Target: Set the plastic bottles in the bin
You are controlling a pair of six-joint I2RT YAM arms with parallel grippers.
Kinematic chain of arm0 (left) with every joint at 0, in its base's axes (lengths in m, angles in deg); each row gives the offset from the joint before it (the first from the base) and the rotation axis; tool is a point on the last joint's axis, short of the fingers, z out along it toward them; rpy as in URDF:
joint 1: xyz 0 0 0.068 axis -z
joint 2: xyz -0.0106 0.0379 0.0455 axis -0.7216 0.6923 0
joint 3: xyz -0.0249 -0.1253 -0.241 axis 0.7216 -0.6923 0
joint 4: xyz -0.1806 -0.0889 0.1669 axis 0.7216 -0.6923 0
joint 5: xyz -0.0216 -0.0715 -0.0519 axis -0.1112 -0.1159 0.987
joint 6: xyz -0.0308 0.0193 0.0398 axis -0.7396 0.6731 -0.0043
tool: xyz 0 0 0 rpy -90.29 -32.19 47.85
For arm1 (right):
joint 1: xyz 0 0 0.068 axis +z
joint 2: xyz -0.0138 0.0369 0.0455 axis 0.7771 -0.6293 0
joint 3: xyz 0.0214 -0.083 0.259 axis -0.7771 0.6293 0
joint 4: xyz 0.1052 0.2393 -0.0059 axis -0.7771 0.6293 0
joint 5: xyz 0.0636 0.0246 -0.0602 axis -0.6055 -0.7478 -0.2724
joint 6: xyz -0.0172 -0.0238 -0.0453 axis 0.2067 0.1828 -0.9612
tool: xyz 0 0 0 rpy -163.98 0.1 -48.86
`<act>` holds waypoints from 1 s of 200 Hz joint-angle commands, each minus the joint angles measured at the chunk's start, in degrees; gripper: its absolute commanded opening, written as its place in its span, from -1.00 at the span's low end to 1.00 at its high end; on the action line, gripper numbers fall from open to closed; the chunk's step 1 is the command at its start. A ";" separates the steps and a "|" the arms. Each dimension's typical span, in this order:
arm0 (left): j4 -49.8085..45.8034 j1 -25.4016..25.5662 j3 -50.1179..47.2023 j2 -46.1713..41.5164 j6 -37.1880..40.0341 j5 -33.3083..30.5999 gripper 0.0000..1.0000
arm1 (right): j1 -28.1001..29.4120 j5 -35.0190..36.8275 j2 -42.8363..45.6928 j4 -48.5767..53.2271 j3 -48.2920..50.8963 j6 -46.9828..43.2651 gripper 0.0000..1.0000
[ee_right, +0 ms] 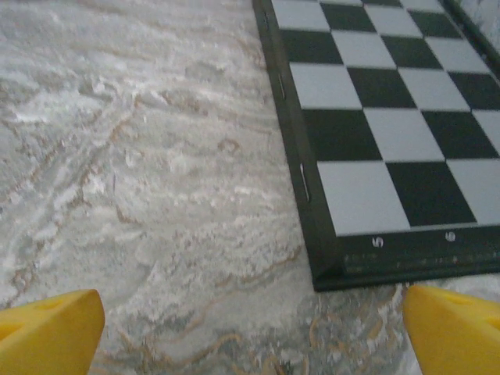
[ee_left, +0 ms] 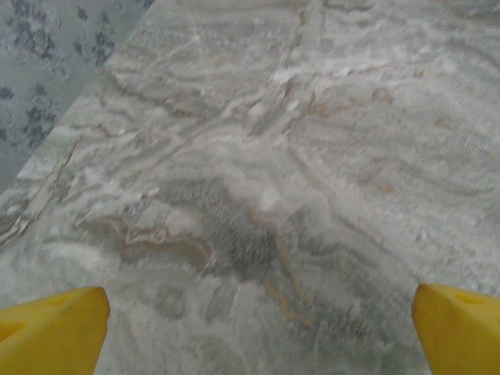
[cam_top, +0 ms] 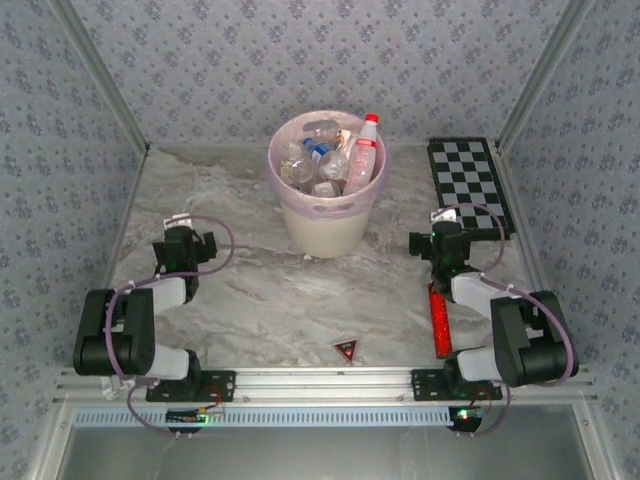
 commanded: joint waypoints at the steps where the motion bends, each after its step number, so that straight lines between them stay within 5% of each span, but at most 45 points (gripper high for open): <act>1: 10.03 -0.43 0.16 1.70 0.96 4.54 0.98 | -1.11 -1.73 -1.20 -7.11 0.26 -2.80 1.00; 53: 14.91 -0.39 -0.17 6.76 1.94 7.32 0.98 | -3.39 -3.61 -1.74 -13.76 2.85 -5.76 1.00; 101: 16.40 -0.41 -0.74 7.39 1.91 7.44 0.98 | -7.63 -6.23 -10.86 -28.22 5.77 -2.21 1.00; 113: 16.40 -0.45 -0.69 7.47 1.94 7.48 0.98 | -8.69 -7.67 -9.19 -21.02 3.85 -0.85 0.99; 200: 16.44 -0.39 -0.65 7.42 1.92 7.36 0.98 | -9.03 -8.11 -9.41 -22.58 4.23 -1.06 1.00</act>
